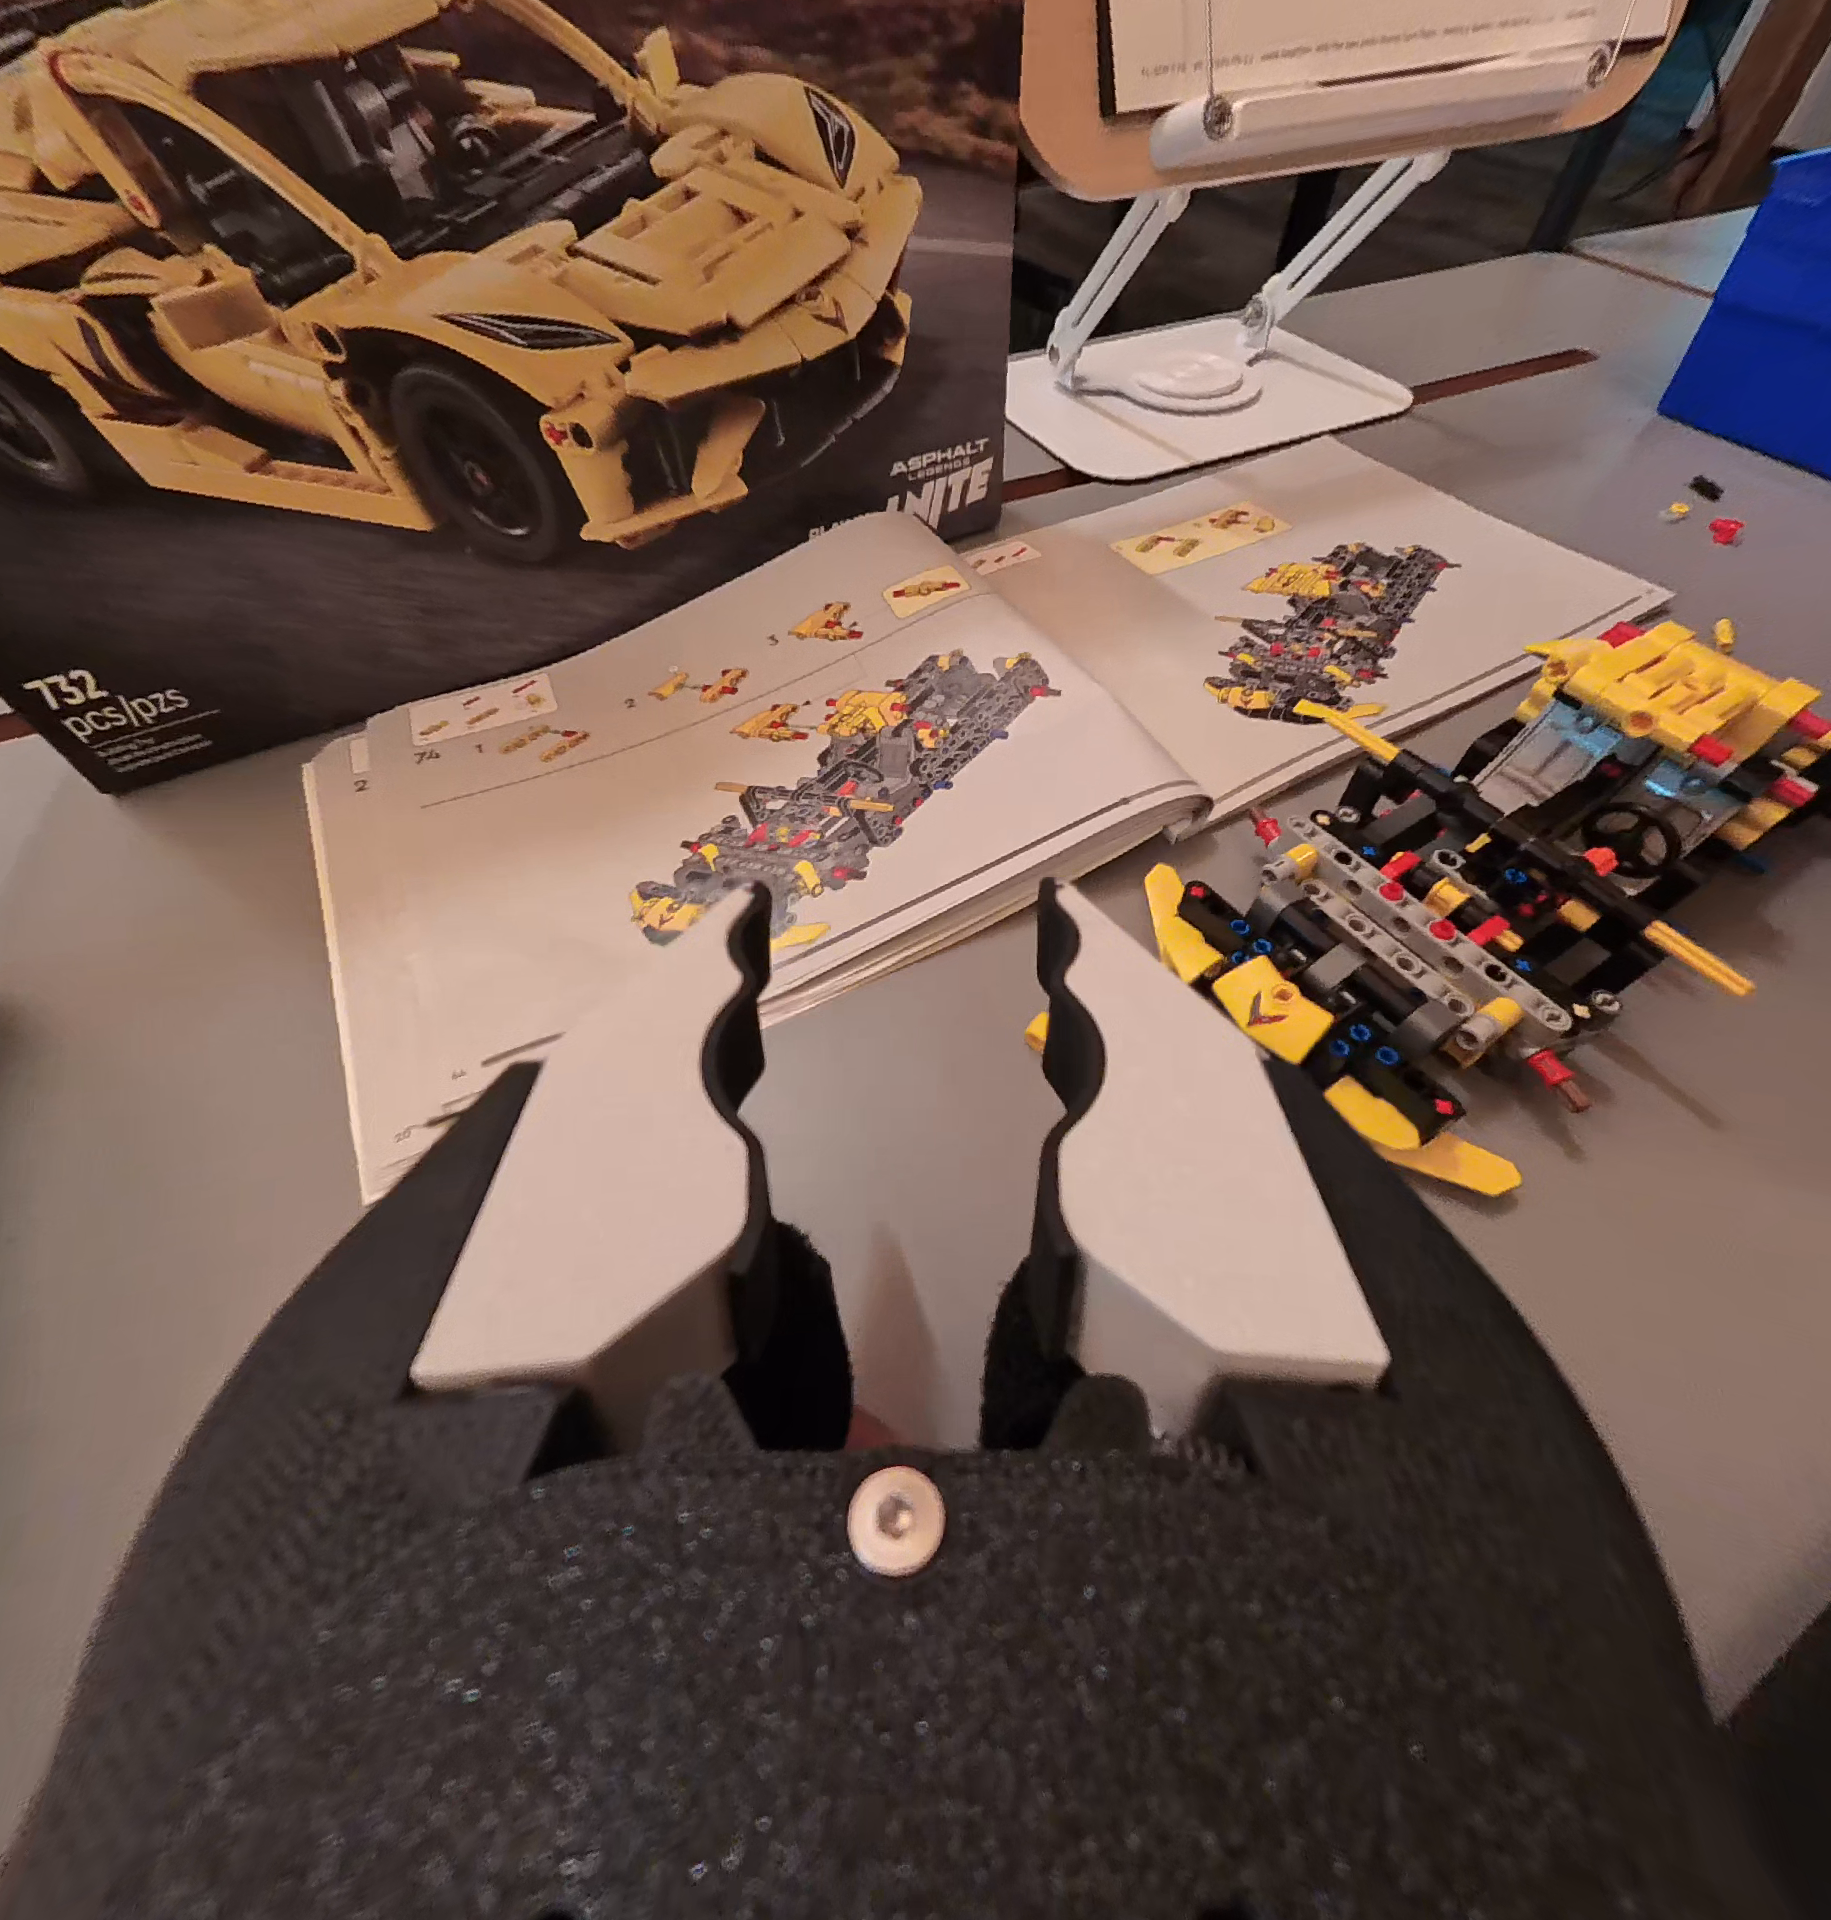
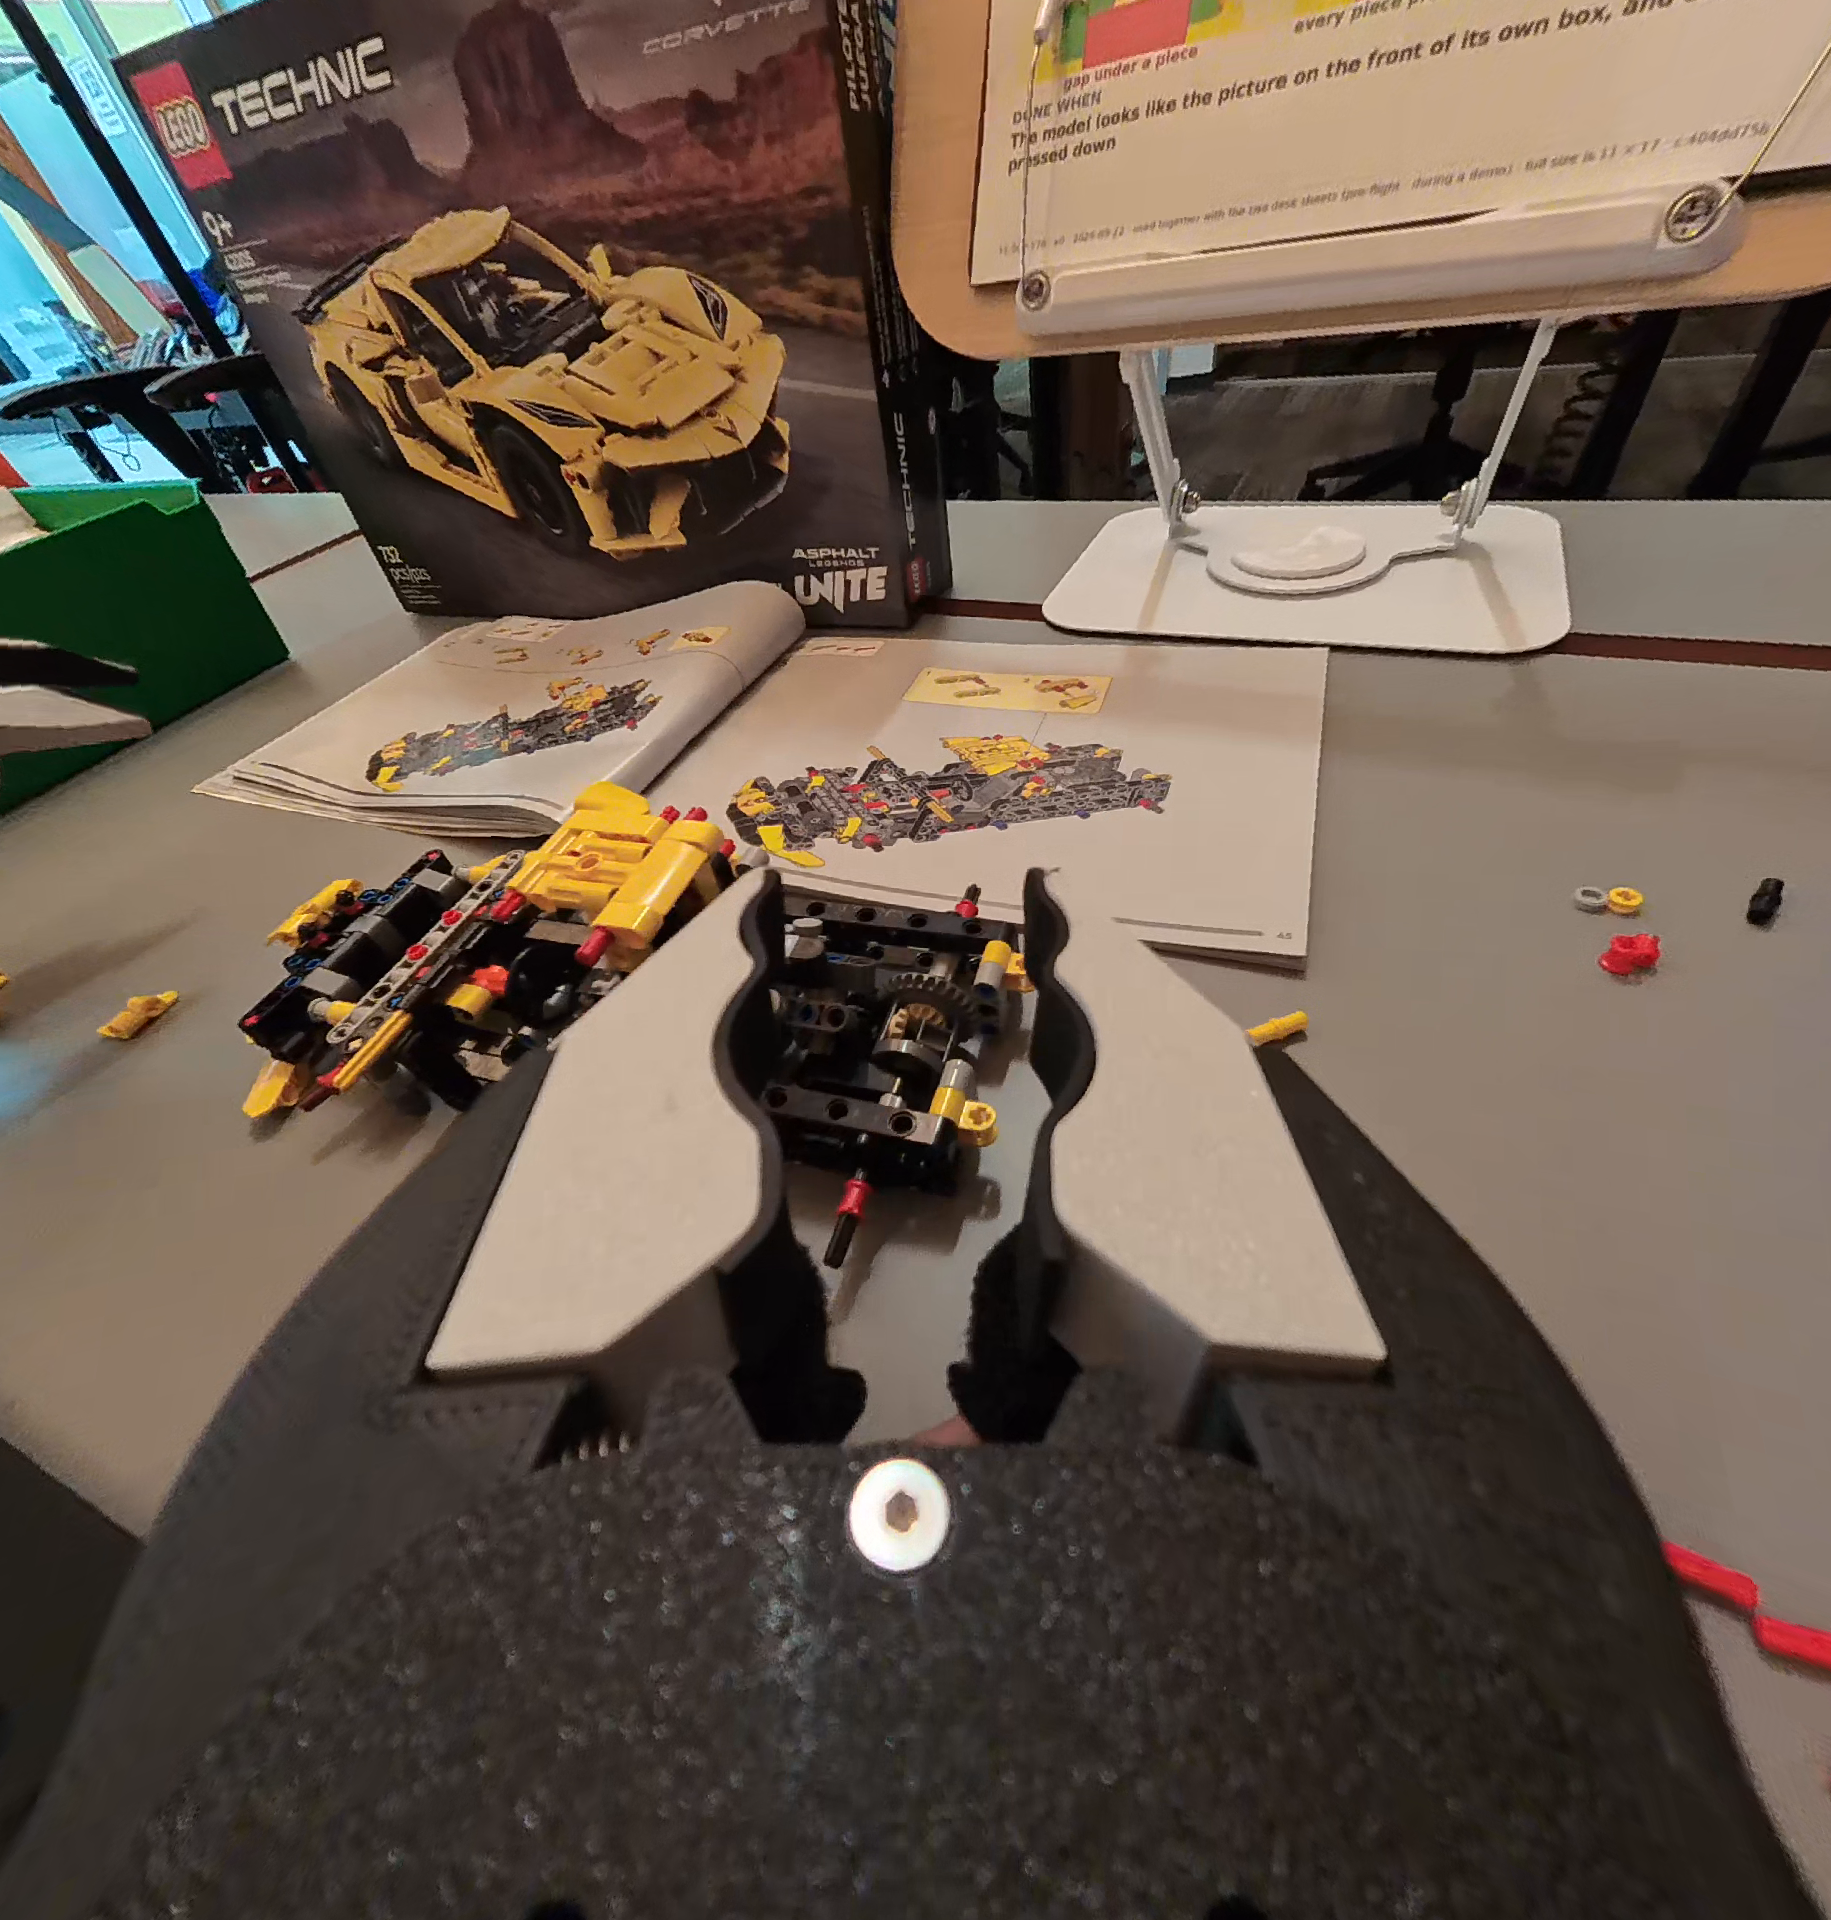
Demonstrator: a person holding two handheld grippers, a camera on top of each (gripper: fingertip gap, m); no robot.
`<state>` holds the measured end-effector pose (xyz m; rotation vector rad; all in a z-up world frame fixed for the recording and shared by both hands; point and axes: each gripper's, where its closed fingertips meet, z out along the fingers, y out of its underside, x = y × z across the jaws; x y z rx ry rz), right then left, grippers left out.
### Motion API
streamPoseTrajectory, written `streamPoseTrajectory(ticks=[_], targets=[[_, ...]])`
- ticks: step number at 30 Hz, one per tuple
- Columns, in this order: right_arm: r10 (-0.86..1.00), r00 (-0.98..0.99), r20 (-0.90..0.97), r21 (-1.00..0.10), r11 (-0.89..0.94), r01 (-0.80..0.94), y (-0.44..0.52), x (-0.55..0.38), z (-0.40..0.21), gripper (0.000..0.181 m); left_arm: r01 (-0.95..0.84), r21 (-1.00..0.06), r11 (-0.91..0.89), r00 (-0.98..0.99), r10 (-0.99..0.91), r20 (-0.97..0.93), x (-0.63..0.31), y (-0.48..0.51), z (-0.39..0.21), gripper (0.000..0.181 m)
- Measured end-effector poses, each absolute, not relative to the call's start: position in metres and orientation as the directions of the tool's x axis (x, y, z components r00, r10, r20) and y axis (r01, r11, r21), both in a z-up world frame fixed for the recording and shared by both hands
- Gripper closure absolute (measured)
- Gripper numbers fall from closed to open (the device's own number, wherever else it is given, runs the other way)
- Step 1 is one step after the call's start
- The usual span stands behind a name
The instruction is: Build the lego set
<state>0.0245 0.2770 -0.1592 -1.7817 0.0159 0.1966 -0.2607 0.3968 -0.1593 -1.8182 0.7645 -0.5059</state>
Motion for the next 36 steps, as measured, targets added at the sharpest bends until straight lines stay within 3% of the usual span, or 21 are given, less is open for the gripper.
streamPoseTrajectory(ticks=[4,7,11,17,22,29,36], targets=[[0.090,0.989,-0.121,-0.974,-0.204,-0.101,0.275,0.024,-0.157,0.137,-0.217,-0.904,-0.369,0.727,-0.679,0.102,-0.288,0.394,-0.158,0.129],[0.101,0.991,-0.091,-0.976,-0.208,-0.068,0.275,0.019,-0.158,0.138,-0.322,-0.789,-0.523,0.739,-0.660,0.137,-0.322,0.381,-0.172,0.129],[0.100,0.992,-0.081,-0.976,-0.210,-0.059,0.275,0.018,-0.158,0.139,-0.456,-0.662,-0.595,0.810,-0.586,-0.031,-0.393,0.360,-0.186,0.128],[0.113,0.984,-0.136,-0.965,-0.240,-0.106,0.278,0.017,-0.162,0.140,-0.668,-0.588,-0.456,0.688,-0.679,-0.255,-0.439,0.322,-0.196,0.129],[0.123,0.983,-0.139,-0.964,-0.245,-0.106,0.279,0.014,-0.163,0.140,-0.610,-0.608,-0.509,0.715,-0.685,-0.144,-0.443,0.305,-0.213,0.129],[0.134,0.980,-0.144,-0.964,-0.242,-0.108,0.279,0.012,-0.162,0.140,-0.571,-0.717,-0.399,0.581,-0.814,-0.010,-0.395,0.307,-0.214,0.129],[0.144,0.976,-0.165,-0.961,-0.247,-0.126,0.279,0.012,-0.163,0.140,-0.709,-0.653,-0.264,0.431,-0.896,-0.105,-0.382,0.345,-0.221,0.130]])
